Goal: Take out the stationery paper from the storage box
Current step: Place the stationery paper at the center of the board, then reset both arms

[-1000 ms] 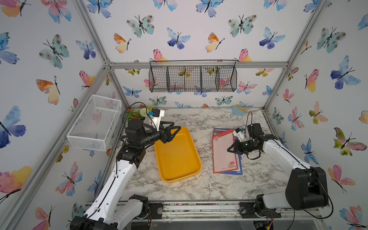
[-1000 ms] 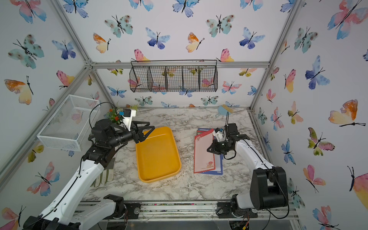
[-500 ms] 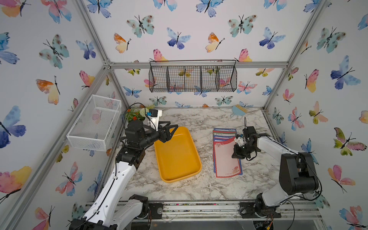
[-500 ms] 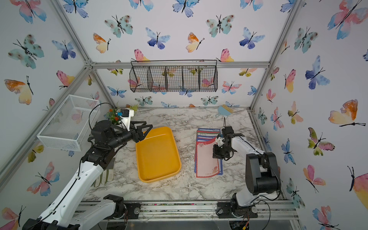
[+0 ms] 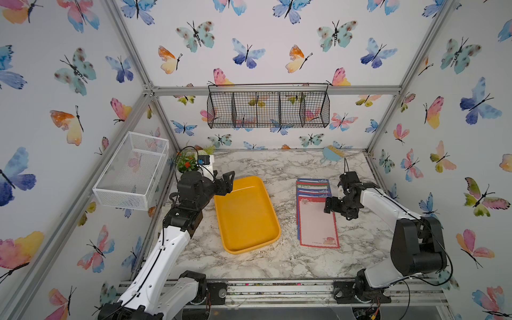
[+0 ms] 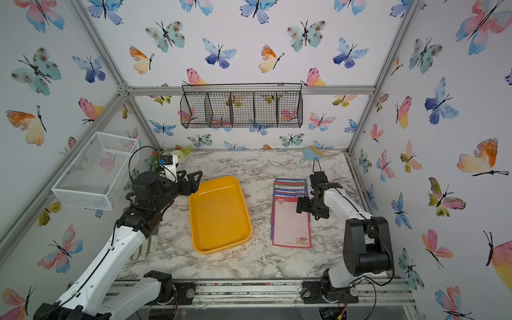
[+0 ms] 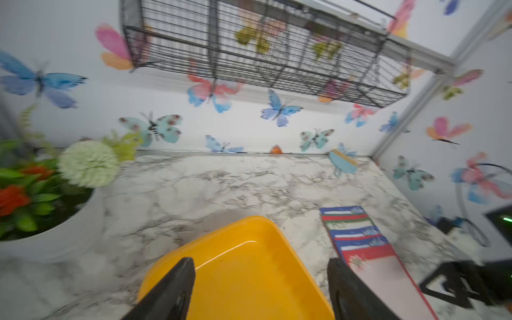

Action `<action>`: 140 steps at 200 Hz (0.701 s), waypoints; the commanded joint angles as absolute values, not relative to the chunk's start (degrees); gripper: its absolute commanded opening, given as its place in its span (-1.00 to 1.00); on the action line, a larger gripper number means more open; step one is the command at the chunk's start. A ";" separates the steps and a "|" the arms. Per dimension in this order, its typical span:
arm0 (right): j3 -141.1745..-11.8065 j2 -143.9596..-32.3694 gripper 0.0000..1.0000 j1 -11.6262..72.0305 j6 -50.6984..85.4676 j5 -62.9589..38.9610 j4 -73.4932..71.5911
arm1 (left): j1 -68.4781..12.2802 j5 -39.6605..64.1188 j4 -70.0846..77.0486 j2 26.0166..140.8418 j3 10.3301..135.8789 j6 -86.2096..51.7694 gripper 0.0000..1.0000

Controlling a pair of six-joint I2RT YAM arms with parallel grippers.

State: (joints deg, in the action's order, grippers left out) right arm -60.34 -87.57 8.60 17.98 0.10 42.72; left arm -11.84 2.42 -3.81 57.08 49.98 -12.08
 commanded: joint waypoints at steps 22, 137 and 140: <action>-57.58 -83.40 0.98 8.44 14.16 22.32 20.57 | -1.66 -21.72 11.38 59.00 38.10 -15.08 0.68; -22.83 -86.10 0.99 7.60 -6.31 -0.35 -49.35 | 4.65 5.06 62.34 67.89 11.54 -1.46 0.73; -22.04 -85.79 0.99 7.64 -6.03 -1.21 -50.84 | 4.78 5.52 60.23 67.65 12.31 -0.94 0.73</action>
